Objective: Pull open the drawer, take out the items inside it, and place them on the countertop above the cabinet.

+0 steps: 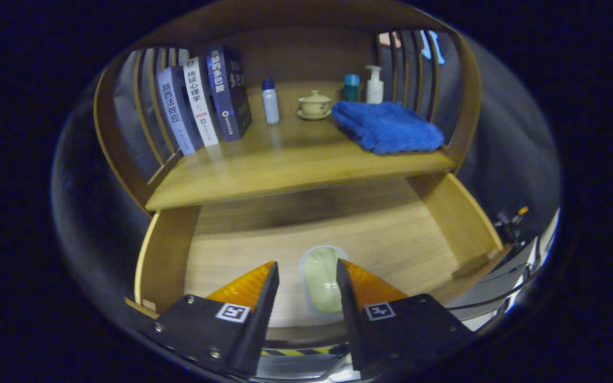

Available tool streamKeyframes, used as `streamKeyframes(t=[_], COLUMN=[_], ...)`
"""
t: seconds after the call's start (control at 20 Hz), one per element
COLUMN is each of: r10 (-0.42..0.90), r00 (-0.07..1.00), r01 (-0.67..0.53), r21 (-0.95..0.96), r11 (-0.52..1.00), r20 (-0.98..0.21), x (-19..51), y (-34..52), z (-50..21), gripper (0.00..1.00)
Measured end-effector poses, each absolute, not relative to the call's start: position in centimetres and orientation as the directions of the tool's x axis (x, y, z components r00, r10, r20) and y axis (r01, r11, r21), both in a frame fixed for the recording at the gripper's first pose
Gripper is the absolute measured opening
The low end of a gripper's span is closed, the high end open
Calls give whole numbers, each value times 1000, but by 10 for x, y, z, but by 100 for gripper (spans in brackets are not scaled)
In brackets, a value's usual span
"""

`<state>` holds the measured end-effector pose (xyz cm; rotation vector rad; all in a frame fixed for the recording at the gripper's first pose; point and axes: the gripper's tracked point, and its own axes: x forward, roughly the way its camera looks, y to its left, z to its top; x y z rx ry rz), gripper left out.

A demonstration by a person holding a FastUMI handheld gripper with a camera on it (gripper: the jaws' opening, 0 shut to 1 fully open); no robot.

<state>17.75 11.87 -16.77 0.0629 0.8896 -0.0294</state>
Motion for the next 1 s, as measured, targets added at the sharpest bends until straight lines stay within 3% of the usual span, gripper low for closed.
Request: streamKeyframes(t=[0.2,0.45,0.75,0.9,1.0], r10=[-41,-29,-126,-94,-95], r00=[546,552,515,490,494], r01=[27,12,-48,-76,-79], r21=[-32,-27,-175,-149,-153], r11=[999,1000,983,986,985], r20=[-837,-833,-848,-867,-864], x=[182,196,194,194,197], y=[107,103,76,86,87], z=[-198,-193,-208,-218,-222], gripper=[62,62,62,62,18])
